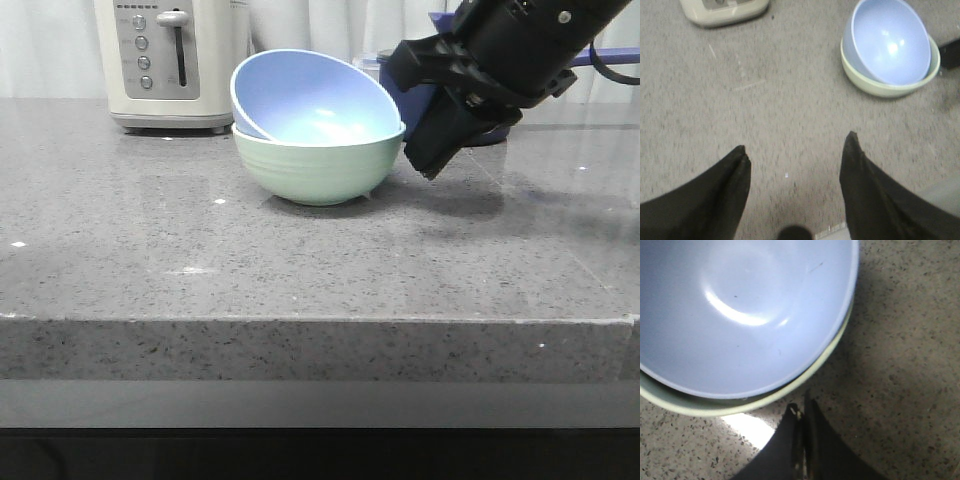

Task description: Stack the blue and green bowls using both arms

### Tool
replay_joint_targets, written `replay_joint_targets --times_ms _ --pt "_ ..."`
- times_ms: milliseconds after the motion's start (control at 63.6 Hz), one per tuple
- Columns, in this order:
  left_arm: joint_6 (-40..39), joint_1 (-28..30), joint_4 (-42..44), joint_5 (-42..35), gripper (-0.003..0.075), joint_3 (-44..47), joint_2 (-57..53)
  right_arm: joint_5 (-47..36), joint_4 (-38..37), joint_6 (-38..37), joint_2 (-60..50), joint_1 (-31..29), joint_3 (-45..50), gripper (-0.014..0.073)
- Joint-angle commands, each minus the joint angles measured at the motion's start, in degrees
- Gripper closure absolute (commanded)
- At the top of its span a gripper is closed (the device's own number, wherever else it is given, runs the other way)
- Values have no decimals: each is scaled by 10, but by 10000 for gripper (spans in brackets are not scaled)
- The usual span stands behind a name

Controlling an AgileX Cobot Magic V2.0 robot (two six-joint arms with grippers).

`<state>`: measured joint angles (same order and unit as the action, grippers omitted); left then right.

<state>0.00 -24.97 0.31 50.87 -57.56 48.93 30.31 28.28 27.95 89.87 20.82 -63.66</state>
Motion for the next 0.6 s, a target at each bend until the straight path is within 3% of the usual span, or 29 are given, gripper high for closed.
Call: replay_joint_targets --times_ms 0,409,582 --pt "-17 1 2 -23 321 20 -50 -26 12 4 -22 -1 -19 658" --pt "-43 1 15 -21 321 72 -147 50 -29 -1 -83 -1 -19 656" --pt "-43 1 17 -22 321 72 -147 109 -119 -82 -177 -1 -19 648"
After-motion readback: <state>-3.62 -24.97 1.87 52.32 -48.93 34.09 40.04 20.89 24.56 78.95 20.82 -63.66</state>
